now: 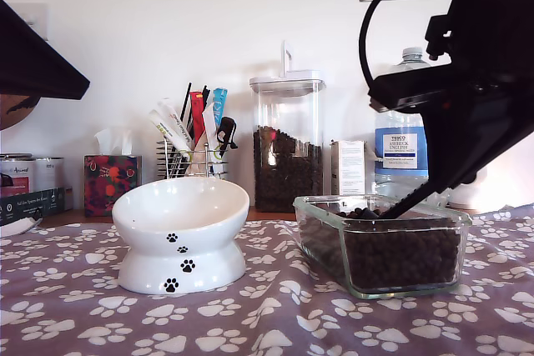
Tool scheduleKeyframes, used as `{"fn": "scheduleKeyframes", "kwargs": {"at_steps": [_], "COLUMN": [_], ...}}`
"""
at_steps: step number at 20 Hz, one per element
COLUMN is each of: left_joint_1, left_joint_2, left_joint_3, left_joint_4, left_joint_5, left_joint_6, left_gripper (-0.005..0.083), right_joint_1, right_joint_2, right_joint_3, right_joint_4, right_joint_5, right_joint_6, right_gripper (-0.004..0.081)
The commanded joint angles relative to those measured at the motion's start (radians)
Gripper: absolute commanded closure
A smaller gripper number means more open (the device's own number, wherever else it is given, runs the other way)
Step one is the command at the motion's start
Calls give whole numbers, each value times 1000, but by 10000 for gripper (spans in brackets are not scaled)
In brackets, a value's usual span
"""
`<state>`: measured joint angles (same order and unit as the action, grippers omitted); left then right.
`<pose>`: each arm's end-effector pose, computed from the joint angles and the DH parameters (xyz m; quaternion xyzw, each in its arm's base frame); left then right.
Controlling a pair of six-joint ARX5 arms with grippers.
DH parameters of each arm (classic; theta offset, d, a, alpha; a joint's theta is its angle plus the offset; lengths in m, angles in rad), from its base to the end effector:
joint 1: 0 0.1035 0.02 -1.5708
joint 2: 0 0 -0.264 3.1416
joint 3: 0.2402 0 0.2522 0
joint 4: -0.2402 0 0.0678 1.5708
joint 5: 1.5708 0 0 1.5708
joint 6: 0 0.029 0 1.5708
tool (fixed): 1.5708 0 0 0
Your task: Measure one spoon of cat food and pour it into the food bowl
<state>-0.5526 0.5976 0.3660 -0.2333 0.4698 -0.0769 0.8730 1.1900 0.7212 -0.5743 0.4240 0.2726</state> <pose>0.1103 -0.0834 0.2122 -0.0231 0.2483 -0.4669 0.8484 0.1473 0.1571 0.2100 -0.1833 0.4196 0.1373 0.8783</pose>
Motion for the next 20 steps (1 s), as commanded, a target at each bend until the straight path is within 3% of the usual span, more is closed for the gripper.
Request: {"fn": "scheduleKeyframes", "kwargs": {"at_steps": [1,11,20], "left_joint_1": [-13,-33,-33], "left_joint_2": [-2,-2,-2], "left_joint_3": [-16,-16,-16], "left_joint_4": [2,2,2], "left_joint_5": [1,-7,-7], "left_joint_6": [-5,-2,-2], "left_gripper": [793,793,793], "right_joint_1": [-6,-63,-65], "right_joint_2": [23,25,45], "right_joint_3": [-6,-6,-6], "right_joint_4": [-2,31,77], "right_joint_5": [-7,-87,-163], "right_joint_6": [28,200,311], "right_gripper": [783,783,783]}}
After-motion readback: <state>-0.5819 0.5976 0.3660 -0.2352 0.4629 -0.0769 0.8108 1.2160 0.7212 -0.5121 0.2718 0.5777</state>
